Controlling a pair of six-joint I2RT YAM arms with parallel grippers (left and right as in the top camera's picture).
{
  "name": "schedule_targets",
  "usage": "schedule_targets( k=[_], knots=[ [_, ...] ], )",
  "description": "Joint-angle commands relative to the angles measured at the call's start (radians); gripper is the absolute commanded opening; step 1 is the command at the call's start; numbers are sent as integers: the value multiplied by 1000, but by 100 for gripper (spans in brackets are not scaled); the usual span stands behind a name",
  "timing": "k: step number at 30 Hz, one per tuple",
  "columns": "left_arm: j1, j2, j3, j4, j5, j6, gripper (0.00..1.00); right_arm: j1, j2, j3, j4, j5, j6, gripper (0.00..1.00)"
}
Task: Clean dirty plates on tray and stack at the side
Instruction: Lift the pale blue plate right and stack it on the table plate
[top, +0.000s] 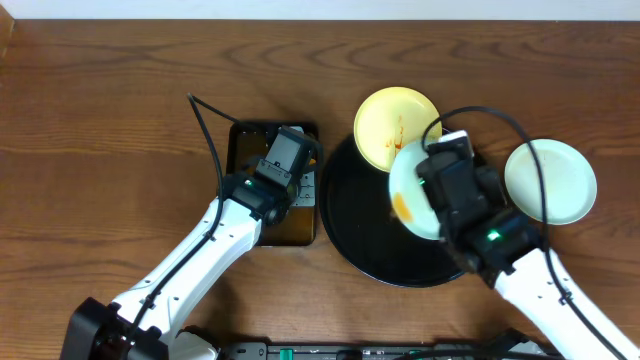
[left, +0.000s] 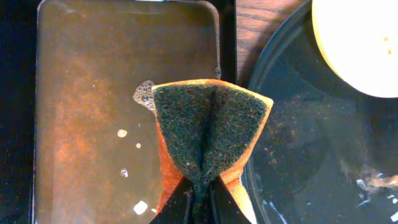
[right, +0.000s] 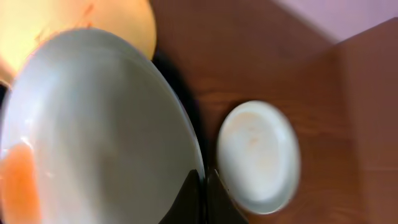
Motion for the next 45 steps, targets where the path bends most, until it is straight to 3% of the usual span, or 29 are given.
schedule_targets(
  k=[1, 6, 16, 24, 35, 37, 45],
  knots=[
    [4, -3, -3, 0, -13, 14, 8, 100, -14, 2, 15, 327, 2, 1],
    [4, -3, -3, 1, -13, 14, 8, 145, -14, 2, 34, 439, -2, 1],
    [4, -3, -3, 0, -13, 13, 8, 101, -13, 2, 32, 324, 78, 1],
    [4, -3, -3, -6, -13, 13, 8, -217, 25, 2, 39, 145, 253, 1],
    [4, -3, -3, -7, -13, 13, 8, -705, 123, 2, 187, -142, 255, 2],
    [4, -3, -3, -7, -13, 13, 8, -751, 150, 2, 215, -230, 232, 11],
    [4, -3, -3, -9, -13, 13, 8, -752, 183, 2, 151, -549, 170, 11]
  ],
)
